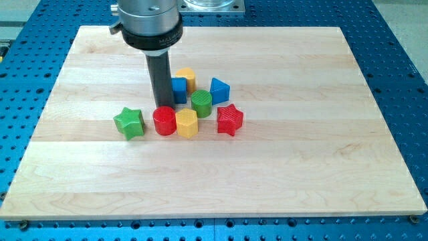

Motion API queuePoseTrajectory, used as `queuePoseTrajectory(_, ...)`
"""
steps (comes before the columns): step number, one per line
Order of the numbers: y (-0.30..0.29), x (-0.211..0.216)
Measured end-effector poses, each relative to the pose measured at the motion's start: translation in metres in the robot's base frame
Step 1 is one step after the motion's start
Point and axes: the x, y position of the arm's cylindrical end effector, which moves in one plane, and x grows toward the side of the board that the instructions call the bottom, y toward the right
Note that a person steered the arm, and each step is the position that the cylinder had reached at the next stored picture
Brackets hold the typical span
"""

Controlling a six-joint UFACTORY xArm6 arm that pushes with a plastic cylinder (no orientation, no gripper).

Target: Slide the blue cube into the blue triangle

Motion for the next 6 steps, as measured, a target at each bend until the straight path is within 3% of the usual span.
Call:
queuePoseTrajectory(2,-0.015,-0.020)
queuePoseTrajectory(3,0.016,-0.038)
queuePoseTrajectory(6,0.107,-0.038)
